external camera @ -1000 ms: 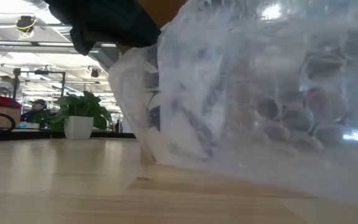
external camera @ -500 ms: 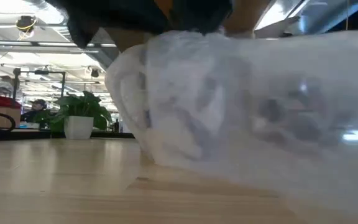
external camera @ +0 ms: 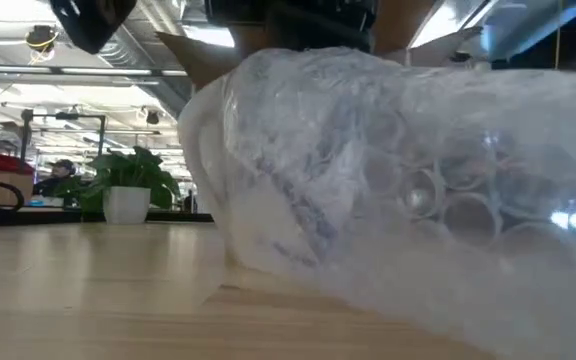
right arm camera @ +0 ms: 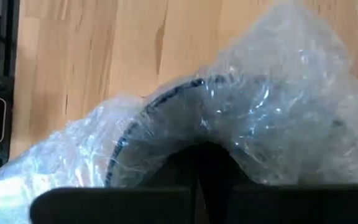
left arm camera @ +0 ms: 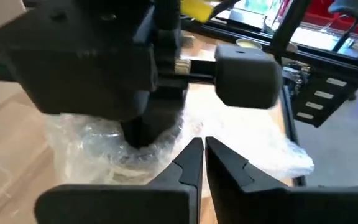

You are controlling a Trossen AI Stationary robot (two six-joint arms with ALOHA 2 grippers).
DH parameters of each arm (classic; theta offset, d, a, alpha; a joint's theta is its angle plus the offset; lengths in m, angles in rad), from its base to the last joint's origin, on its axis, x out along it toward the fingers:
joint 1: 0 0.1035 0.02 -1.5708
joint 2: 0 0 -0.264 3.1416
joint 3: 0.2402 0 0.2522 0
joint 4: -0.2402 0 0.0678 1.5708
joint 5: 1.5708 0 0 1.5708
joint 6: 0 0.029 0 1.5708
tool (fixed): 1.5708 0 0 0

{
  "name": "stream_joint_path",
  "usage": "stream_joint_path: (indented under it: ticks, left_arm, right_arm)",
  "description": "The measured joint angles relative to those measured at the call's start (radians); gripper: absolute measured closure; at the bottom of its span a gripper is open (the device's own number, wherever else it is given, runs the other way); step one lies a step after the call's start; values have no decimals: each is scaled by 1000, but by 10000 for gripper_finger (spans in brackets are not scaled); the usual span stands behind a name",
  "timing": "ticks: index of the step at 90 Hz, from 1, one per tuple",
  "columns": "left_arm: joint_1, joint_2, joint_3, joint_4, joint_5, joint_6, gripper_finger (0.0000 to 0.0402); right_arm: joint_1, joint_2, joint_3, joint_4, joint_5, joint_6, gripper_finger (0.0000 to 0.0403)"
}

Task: Wrap mug
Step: Wrap the white and blue mug with the bubble wrap

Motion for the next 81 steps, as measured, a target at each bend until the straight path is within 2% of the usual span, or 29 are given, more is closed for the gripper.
stream_joint_path:
  ticks: [21,40,63,81]
  left_arm:
    - [43,0,0,-4,8,36,402]
    - [108,0,-2,-30,111,26,402]
    - [146,0,-3,-72,143,2,402]
    - [152,0,-3,-97,158,-22,402]
  right_arm:
    - [0,-30,23,-22,26,0,403]
    - [1,-37,24,-36,20,0,403]
    - [8,-73,25,-93,21,9,403]
    - [34,-123,24,-99,93,27,403]
